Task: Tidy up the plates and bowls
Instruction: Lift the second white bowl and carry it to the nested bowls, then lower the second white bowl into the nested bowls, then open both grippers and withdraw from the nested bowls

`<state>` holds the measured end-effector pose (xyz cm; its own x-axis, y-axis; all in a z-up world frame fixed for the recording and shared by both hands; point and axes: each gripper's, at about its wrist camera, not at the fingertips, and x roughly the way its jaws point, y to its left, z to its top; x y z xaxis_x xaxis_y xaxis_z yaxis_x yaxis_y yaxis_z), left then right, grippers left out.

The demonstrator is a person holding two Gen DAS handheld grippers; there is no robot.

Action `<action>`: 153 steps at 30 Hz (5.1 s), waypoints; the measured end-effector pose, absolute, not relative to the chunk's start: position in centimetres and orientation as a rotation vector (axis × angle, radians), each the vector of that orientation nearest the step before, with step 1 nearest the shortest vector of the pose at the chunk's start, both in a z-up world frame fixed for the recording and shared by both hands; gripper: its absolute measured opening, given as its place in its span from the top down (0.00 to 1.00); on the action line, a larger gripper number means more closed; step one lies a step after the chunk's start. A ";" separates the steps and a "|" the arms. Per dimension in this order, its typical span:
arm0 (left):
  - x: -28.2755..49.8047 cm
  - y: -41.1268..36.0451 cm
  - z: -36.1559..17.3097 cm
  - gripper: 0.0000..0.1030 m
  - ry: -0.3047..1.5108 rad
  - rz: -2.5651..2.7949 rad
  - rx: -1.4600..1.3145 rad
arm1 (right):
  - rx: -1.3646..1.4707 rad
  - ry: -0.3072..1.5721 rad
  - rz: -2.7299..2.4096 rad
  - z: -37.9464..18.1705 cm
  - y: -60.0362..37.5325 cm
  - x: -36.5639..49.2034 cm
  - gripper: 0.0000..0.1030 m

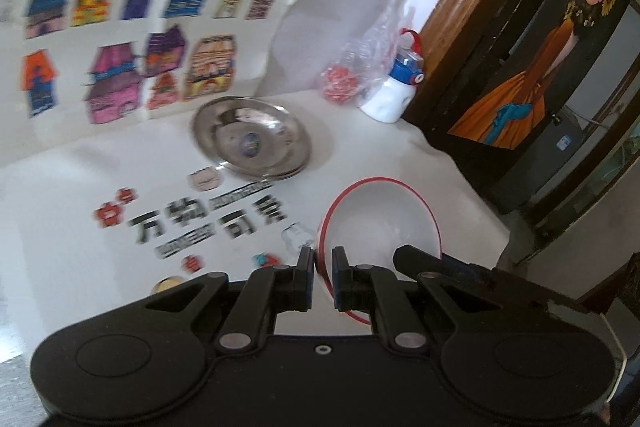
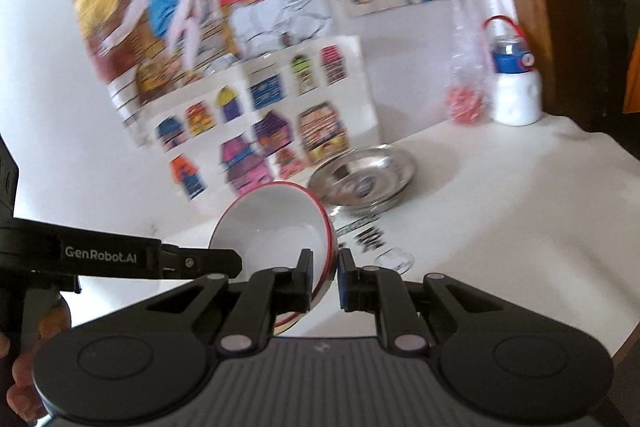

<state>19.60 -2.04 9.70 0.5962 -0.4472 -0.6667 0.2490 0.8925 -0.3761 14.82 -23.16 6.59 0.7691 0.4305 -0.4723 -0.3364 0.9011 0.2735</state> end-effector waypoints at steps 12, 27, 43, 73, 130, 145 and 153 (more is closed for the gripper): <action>14.4 3.7 7.3 0.92 0.902 -0.335 -0.281 | 0.075 0.622 0.506 4.2 -18.5 10.7 0.86; 13.4 3.8 3.8 0.91 1.012 -0.313 -0.202 | 0.012 0.756 0.516 1.8 -17.4 11.5 0.86; 13.5 3.7 3.1 0.91 1.013 -0.300 -0.212 | -0.080 0.812 0.562 1.4 -17.2 12.8 0.85; 16.0 4.4 2.9 0.91 1.115 -0.340 -0.257 | -0.129 0.956 0.618 1.6 -15.7 16.4 0.85; 15.7 8.8 2.6 0.83 1.051 -0.436 -0.334 | -0.188 0.934 0.663 2.1 -14.1 16.3 0.79; 14.5 9.2 4.9 0.42 0.933 -0.396 -0.284 | -0.140 0.816 0.681 4.3 -15.8 14.3 0.27; 13.3 9.8 6.0 0.25 0.854 -0.354 -0.258 | -0.123 0.763 0.659 5.1 -16.5 13.0 0.08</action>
